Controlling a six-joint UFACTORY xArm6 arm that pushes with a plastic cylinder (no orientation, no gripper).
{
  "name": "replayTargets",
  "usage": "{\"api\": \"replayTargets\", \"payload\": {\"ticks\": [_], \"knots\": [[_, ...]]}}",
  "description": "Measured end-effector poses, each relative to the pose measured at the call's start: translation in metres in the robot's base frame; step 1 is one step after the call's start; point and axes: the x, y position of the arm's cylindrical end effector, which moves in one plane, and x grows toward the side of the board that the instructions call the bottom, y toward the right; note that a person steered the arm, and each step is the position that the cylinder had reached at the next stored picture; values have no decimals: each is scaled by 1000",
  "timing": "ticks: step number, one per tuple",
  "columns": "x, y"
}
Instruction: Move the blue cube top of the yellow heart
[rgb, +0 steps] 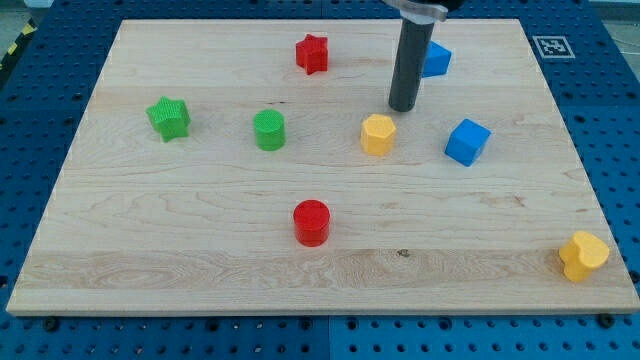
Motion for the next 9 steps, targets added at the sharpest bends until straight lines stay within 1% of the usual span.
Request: {"api": "replayTargets", "payload": {"ticks": [1,3,5,6,9], "knots": [[21,17],[38,75],[63,69],[82,66],[106,76]]}}
